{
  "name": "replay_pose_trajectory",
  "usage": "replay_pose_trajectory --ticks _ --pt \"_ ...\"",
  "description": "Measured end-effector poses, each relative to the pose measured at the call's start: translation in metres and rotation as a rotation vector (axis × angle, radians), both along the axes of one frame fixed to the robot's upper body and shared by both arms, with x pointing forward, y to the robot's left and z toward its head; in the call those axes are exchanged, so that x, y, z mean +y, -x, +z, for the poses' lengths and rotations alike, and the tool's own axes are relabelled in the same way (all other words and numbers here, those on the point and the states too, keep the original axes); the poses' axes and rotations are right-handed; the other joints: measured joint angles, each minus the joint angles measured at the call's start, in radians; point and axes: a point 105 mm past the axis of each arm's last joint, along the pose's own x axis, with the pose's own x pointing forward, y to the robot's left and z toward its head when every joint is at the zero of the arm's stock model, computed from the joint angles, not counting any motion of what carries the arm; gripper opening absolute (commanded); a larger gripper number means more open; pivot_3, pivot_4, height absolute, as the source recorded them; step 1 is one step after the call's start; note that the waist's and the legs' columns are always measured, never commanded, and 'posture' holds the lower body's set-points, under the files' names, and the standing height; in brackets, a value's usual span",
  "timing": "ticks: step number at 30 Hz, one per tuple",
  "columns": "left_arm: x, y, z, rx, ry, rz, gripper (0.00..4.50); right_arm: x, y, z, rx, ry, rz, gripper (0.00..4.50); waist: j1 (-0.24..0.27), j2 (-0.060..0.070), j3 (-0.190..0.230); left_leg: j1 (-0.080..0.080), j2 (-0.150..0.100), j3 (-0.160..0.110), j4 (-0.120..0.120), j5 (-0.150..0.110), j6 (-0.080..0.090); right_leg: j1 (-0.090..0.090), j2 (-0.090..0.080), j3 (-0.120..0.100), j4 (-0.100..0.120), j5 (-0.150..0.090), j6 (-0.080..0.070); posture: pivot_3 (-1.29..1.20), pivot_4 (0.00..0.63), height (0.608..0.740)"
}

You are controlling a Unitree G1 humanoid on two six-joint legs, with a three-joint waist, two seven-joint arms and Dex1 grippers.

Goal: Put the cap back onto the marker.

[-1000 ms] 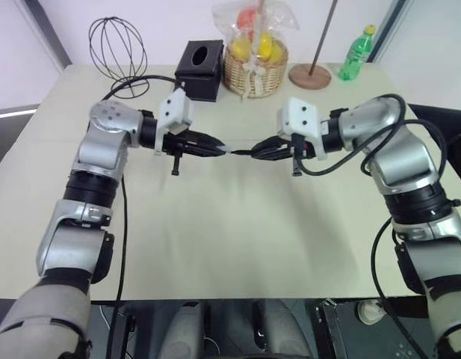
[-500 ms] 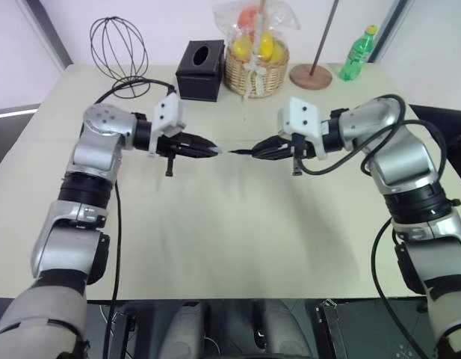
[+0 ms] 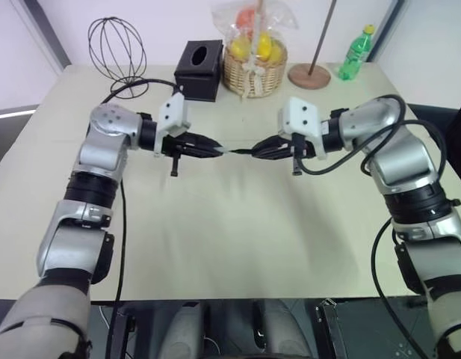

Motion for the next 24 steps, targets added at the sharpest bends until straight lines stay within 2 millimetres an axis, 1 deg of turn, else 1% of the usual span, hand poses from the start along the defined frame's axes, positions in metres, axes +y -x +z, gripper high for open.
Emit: replay_pose_trajectory --ticks 6,16,24 --pt "-0.008 0.001 -0.002 -0.003 0.003 -0.017 0.02 0.001 0.000 0.000 -0.001 -0.005 -0.002 0.00 0.000 0.000 0.000 0.000 0.000 0.000 0.000 0.000 0.000 0.000 0.000 0.000 0.000 0.000 0.000 0.00 0.150 0.740" --pt "-0.019 -0.001 -0.007 -0.074 -0.035 -0.025 0.02 -0.001 -0.002 -0.008 0.013 0.004 -0.022 0.00 0.001 0.000 0.000 0.000 0.000 0.000 0.000 0.000 0.000 0.000 0.000 0.000 0.000 0.000 0.000 0.00 0.150 0.740" --pt "-0.023 -0.001 -0.011 -0.029 -0.034 -0.022 0.02 0.001 -0.004 -0.009 -0.030 0.037 -0.015 0.00 0.000 0.000 0.000 0.000 0.000 0.000 0.000 0.000 0.000 0.000 0.000 0.000 0.000 0.000 0.000 0.00 0.150 0.740"
